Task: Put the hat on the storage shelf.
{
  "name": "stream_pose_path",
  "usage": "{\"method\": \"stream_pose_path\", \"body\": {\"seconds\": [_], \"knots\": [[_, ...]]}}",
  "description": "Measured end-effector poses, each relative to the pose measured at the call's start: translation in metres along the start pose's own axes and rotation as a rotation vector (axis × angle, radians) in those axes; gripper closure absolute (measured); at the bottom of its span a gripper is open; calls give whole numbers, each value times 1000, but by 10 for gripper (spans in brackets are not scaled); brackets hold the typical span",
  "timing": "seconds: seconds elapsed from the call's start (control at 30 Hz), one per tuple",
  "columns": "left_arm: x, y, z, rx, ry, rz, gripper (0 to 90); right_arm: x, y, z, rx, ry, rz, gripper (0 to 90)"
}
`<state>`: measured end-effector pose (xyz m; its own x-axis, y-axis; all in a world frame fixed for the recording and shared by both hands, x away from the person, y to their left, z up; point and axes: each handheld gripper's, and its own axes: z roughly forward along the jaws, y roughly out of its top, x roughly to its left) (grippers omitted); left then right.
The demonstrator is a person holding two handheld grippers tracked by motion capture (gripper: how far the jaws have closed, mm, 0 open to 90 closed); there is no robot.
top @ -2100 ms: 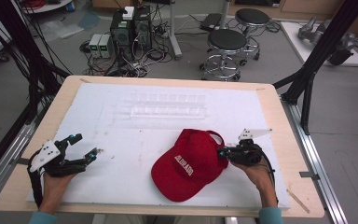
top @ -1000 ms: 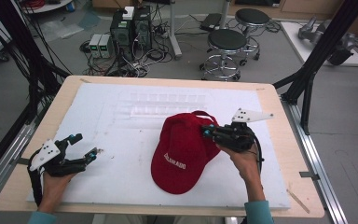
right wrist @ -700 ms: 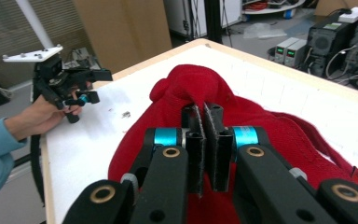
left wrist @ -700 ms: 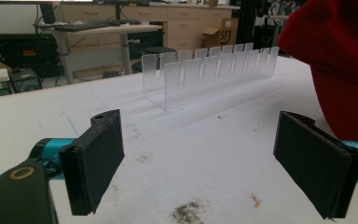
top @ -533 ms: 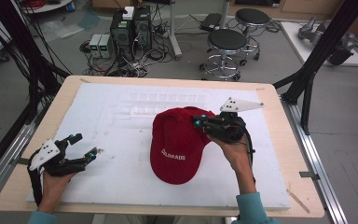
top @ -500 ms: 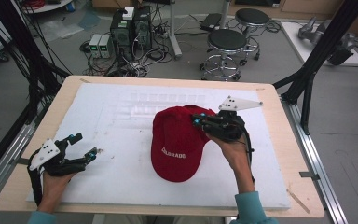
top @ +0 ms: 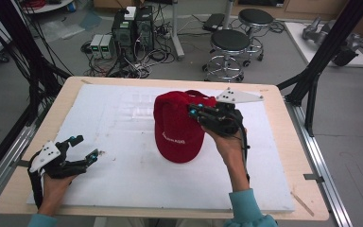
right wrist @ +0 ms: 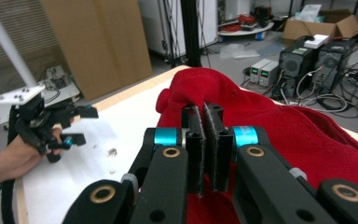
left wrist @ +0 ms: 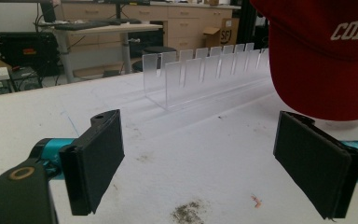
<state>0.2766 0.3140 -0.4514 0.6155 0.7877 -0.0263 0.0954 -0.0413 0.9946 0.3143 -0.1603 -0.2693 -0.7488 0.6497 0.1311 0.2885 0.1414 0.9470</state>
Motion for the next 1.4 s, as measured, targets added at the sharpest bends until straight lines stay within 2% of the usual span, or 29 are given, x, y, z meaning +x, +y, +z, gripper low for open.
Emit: {"method": "stream_pose_path", "body": {"seconds": [0.03,0.1,0.27,0.33,0.4,0.5,0.53,0.57,0.67,0.73,0.83,0.87,0.93,1.0,1.03,1.07,1.1,1.23,1.4], "knots": [[0,0,0,0,-2,0,163,3,2,3,8,-22,-2,876],[0,0,0,0,-4,0,162,6,1,6,15,-30,-3,876],[1,1,1,13,-13,-12,151,9,-2,16,42,-26,1,876],[1,5,2,34,-36,-48,149,11,-3,20,47,-31,-2,876],[-1,12,3,29,-65,-74,147,12,-3,24,52,-33,-6,876],[-5,26,5,19,-100,-83,144,13,-4,26,58,-32,-3,875],[-9,37,8,22,-117,-73,143,14,-4,28,57,-38,-13,875],[-9,37,8,22,-117,-73,142,14,-4,29,56,-32,-7,875],[-15,58,12,21,-150,-46,142,14,-4,29,54,-26,-9,876],[-17,62,14,24,-160,-46,142,14,-4,29,54,-29,-11,876],[-21,75,19,50,-191,-43,142,14,-4,28,55,-32,-14,875],[-24,82,24,81,-208,-32,142,14,-4,29,54,-33,-14,876],[-26,86,27,101,-221,-31,142,15,-4,29,56,-33,-11,875],[-29,92,34,139,-266,-41,142,15,-4,29,56,-31,-9,875],[-32,95,38,149,-296,-54,142,15,-4,29,56,-30,-13,876],[-38,101,45,174,-335,-50,142,15,-4,30,54,-31,-16,875],[-38,101,45,174,-335,-50,142,15,-4,30,54,-32,-16,875],[-53,113,60,195,-375,-27,142,16,-4,30,54,-31,-14,875],[-73,125,81,218,-399,-9,142,15,-4,30,54,-31,-16,875]]}}
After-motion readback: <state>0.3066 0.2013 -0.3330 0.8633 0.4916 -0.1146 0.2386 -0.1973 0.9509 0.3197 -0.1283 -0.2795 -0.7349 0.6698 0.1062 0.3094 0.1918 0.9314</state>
